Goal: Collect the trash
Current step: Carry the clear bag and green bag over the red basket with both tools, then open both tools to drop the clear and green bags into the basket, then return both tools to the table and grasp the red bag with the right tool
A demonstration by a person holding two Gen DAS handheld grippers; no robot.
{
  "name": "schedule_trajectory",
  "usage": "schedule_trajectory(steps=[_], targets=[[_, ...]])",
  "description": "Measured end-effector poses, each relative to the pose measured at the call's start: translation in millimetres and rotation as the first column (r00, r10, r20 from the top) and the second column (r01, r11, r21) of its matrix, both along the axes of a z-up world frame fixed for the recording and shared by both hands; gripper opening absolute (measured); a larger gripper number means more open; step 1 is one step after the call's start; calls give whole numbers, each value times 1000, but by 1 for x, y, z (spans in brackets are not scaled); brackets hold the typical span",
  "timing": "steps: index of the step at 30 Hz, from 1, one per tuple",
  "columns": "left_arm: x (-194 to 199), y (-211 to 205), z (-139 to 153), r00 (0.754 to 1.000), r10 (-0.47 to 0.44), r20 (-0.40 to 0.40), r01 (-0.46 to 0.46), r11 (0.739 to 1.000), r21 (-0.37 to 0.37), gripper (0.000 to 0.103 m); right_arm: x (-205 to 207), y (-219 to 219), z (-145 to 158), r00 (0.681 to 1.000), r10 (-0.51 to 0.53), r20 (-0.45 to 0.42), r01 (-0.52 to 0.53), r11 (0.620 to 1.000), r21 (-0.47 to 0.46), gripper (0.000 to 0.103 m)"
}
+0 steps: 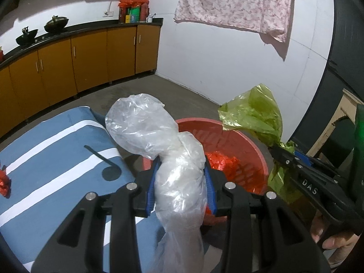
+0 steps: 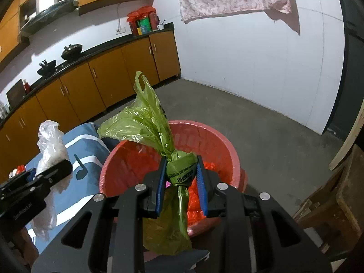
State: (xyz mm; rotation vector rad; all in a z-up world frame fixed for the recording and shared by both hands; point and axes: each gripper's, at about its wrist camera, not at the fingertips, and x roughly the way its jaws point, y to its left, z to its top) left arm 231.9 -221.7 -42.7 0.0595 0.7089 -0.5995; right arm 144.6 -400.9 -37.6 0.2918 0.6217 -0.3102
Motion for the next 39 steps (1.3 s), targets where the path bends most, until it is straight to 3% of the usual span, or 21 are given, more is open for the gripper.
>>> schedule_trajectory(steps=[15, 23, 26, 29, 39], targets=[[15, -41, -20, 995, -90, -42, 90, 996, -16, 36, 19, -22, -5, 999, -23, 30, 20, 997, 76, 25], [29, -40, -33, 993, -79, -85, 76, 997, -34, 51, 30, -31, -10, 999, -4, 45, -2, 993, 118, 37], [32, -33, -38, 993, -60, -98, 57, 998, -30, 53, 28, -32, -14, 999, -11, 36, 6, 992, 125, 39], [33, -20, -41, 995, -24, -98, 21, 999, -25, 58, 23, -32, -16, 999, -22, 32, 17, 992, 125, 52], [27, 59, -28, 984, 178, -13, -178, 984, 5, 72, 29, 2, -2, 998, 48, 31, -50, 998, 48, 52]])
